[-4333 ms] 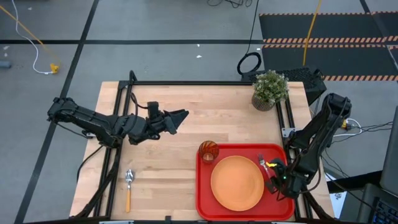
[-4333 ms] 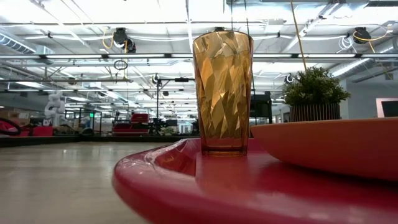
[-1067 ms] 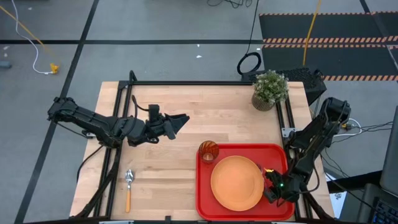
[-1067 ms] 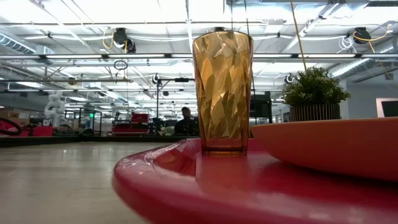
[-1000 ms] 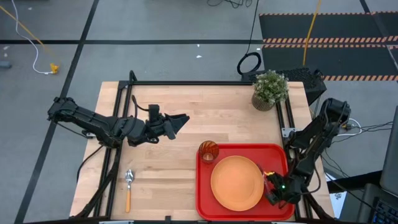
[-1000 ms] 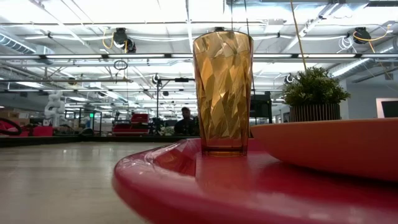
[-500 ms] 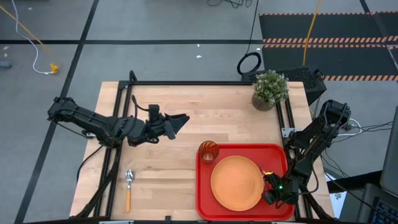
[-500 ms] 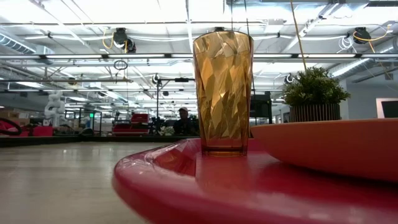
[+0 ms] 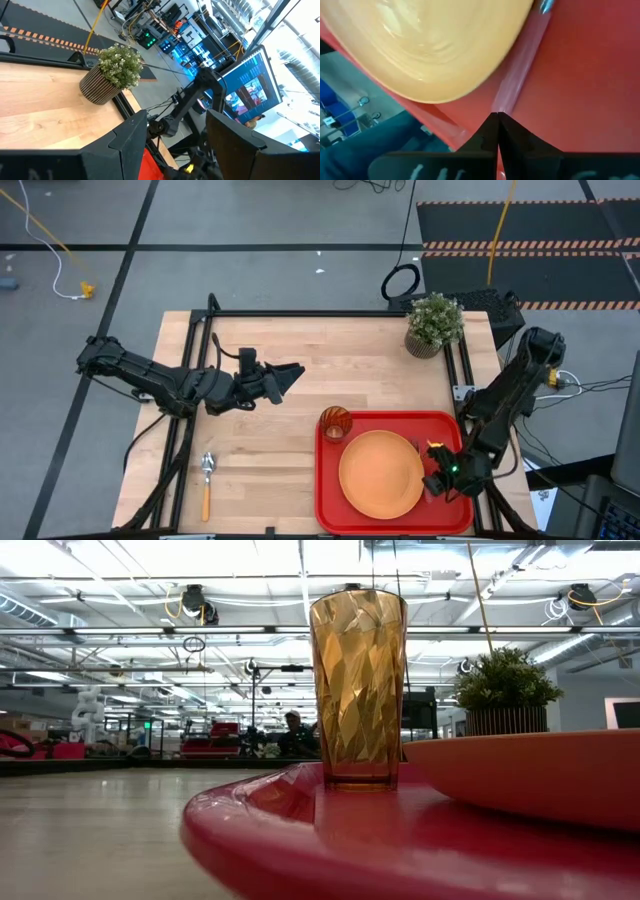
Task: Pick and place plate/cup/fork/spoon on tray
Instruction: Put the red fork on the red serving tray to the right of the orange plate
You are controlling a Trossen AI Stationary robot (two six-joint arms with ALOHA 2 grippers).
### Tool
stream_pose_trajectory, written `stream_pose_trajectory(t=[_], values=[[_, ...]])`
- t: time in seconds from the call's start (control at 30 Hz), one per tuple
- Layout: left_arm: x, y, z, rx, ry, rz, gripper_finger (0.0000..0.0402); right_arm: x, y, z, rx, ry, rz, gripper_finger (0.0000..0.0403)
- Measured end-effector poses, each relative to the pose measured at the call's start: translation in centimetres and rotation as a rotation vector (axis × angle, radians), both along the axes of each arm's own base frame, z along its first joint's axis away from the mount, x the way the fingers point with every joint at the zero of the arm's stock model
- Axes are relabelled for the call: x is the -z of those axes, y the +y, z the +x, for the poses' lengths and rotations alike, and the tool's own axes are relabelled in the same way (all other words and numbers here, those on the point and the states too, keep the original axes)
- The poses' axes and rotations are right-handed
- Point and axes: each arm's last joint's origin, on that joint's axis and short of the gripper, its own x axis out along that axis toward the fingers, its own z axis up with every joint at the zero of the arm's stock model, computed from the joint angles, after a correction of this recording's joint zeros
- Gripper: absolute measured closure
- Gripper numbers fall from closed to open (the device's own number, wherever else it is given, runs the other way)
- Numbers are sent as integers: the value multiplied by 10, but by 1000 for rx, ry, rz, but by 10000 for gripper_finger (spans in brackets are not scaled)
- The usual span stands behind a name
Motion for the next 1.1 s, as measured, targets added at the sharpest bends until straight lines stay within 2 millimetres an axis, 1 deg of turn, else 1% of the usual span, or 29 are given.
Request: stream_pose_trajectory(t=[0.17,0.27,0.4,0.5,0.6,0.8,0.93,1.1], values=[[0,0,0,0,-1,-2,195,-22,-26,-7,34,-46,-8,403],[0,0,0,0,-1,-3,195,-30,-44,-8,96,-119,-76,403],[0,0,0,1,-2,-5,195,-36,-61,-3,160,-243,-159,403],[0,0,0,1,-2,-5,195,-32,-73,1,229,-262,-202,403],[0,0,0,1,-3,-5,195,-22,-81,4,270,-227,-227,403],[0,0,0,7,-7,-8,195,0,-93,5,334,-134,-222,403],[0,0,0,8,-8,-9,195,5,-96,10,370,-171,-193,403],[0,0,0,8,-8,-9,195,6,-98,19,392,-210,-181,403]])
